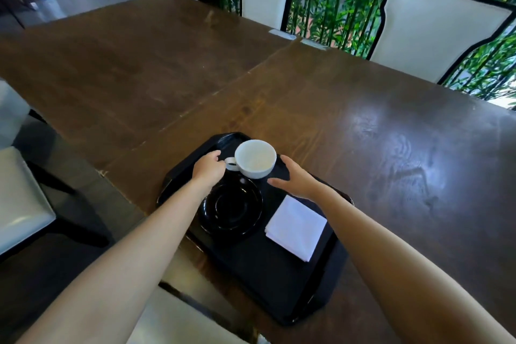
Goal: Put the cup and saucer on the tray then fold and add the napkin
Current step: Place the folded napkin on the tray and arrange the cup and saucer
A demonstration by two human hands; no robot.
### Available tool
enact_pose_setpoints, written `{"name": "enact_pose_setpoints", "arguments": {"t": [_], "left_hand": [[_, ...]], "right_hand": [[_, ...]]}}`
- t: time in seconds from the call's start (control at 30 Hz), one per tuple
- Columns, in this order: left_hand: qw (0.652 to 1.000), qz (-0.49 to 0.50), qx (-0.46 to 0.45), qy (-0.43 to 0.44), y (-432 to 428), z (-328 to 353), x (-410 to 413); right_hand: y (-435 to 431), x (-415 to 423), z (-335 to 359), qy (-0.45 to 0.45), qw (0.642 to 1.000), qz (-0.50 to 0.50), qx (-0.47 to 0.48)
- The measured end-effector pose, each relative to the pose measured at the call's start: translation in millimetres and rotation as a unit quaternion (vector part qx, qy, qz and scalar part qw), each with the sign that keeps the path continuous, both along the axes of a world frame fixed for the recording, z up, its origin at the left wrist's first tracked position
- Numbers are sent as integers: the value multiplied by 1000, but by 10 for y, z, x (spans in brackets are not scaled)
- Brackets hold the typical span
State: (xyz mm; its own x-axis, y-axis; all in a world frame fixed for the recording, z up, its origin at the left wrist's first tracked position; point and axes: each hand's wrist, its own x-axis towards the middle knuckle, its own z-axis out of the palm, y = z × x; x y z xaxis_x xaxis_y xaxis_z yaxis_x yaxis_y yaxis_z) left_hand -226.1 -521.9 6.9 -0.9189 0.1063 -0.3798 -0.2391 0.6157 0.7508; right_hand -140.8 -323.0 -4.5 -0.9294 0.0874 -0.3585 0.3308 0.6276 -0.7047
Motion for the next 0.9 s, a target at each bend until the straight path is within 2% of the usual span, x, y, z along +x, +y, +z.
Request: {"name": "enact_pose_setpoints", "arguments": {"t": [0.1,0.33,0.6,0.9], "left_hand": [[1000,-7,-23,-10,94,-81,-153],[1000,25,-2,8,227,-238,-362],[998,33,36,49,429,-323,-454],[997,-10,53,57,551,-338,-541]], "right_hand": [[9,-189,-114,27,996,-30,-79],[6,-382,-374,96,982,-69,-151],[-129,-222,-547,170,968,-148,-112],[-172,-138,-556,190,952,-212,-117]]}}
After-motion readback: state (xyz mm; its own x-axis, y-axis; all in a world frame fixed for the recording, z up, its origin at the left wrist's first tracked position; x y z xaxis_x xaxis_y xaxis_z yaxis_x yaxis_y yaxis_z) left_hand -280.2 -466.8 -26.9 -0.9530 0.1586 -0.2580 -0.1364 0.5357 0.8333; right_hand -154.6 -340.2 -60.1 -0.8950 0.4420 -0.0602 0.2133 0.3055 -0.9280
